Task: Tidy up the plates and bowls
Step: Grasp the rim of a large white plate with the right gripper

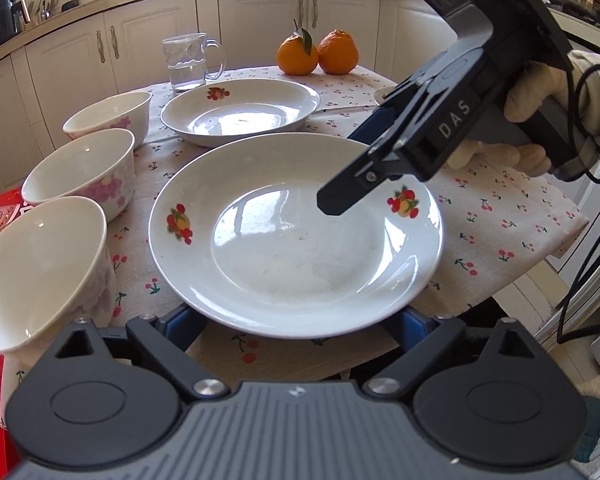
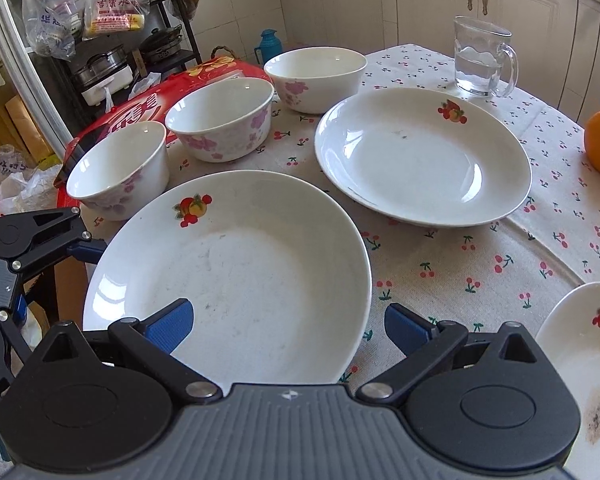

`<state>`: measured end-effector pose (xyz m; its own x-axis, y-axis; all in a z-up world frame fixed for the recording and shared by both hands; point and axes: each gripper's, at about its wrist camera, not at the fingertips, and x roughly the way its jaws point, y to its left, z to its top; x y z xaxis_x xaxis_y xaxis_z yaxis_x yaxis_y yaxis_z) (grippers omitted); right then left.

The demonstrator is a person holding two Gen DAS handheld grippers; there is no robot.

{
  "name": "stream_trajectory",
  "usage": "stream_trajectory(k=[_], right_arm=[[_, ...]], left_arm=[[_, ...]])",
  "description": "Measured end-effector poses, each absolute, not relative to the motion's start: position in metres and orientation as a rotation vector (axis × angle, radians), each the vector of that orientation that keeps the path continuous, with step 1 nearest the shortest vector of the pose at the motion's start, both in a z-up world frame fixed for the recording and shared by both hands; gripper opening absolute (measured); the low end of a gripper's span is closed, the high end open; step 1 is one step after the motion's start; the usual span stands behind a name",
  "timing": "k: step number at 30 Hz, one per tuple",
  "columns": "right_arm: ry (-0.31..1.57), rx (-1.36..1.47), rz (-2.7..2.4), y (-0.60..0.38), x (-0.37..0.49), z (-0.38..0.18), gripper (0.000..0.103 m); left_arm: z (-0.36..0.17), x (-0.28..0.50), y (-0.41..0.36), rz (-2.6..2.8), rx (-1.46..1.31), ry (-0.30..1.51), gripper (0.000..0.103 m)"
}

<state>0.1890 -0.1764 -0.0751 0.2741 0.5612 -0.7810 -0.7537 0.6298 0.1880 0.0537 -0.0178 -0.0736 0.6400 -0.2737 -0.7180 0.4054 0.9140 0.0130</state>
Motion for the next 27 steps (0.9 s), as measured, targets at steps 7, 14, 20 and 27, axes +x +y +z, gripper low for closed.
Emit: stream_trajectory(k=[7, 14, 20, 27], right_arm=[[0.967, -0.223, 0.948, -0.168, 0.211, -0.075, 0.090], [1.006, -0.230, 0.993, -0.160, 0.220, -0.077, 0.083], [1.058, -0.187, 1.016, -0.162, 0.229, -0.078, 0.083], [1.095, -0.173, 1.020, -0.162, 0.234, -0.077, 0.082]], left_arm=[[-0.074, 0.055, -0.017, -0.392, 0.178, 0.793, 0.094], [-0.074, 0.055, -0.018, -0.393, 0.176, 0.797, 0.093], [-0.073, 0.057, -0.017, -0.397, 0.174, 0.802, 0.091], [-0.073, 0.057, -0.016, -0.406, 0.178, 0.802, 0.090]])
